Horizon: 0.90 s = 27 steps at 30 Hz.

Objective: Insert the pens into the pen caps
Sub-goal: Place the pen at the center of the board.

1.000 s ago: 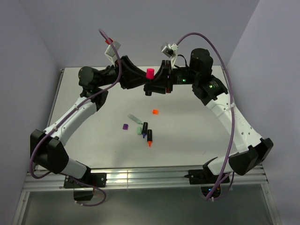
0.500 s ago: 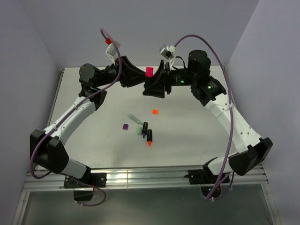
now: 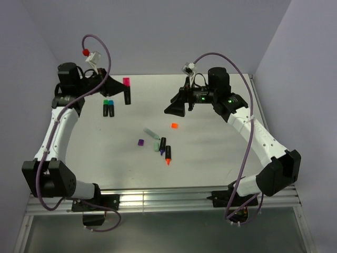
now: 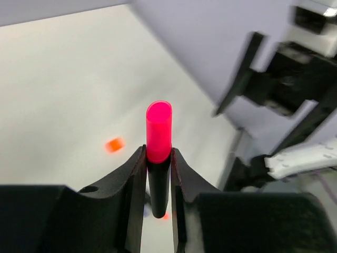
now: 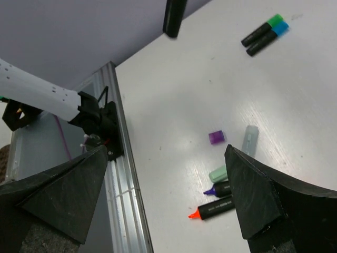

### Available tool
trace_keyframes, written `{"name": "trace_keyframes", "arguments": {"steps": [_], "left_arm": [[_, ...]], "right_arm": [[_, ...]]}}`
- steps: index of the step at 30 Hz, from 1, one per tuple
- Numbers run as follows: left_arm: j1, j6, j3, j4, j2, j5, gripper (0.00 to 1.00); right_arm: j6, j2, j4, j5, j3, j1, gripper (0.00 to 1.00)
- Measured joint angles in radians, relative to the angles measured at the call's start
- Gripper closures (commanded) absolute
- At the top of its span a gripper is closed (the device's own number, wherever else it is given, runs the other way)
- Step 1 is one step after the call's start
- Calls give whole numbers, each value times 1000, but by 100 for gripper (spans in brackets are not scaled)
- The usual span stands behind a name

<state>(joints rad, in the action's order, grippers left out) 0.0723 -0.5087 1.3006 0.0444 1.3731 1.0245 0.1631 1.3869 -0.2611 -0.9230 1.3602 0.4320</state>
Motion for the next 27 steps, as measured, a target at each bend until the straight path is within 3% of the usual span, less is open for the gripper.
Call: {"name": "trace_keyframes", "arguments": {"steps": [4,11,18,27], "left_arm": [[-150,276,174,351,118,-61,100],[-298,591,492,676,453,-261,100],[-406,655,577,758,735,-376,100],[-411,624,618,734,900,-423,100]], "right_arm": [[-14,2,-10,7,-26,-23,0],[-31,2,-16,12,-26,-35,0],[-50,2,-23,22,-43,-42,0],[-56,3,-42,25,-72,-47,0]]}}
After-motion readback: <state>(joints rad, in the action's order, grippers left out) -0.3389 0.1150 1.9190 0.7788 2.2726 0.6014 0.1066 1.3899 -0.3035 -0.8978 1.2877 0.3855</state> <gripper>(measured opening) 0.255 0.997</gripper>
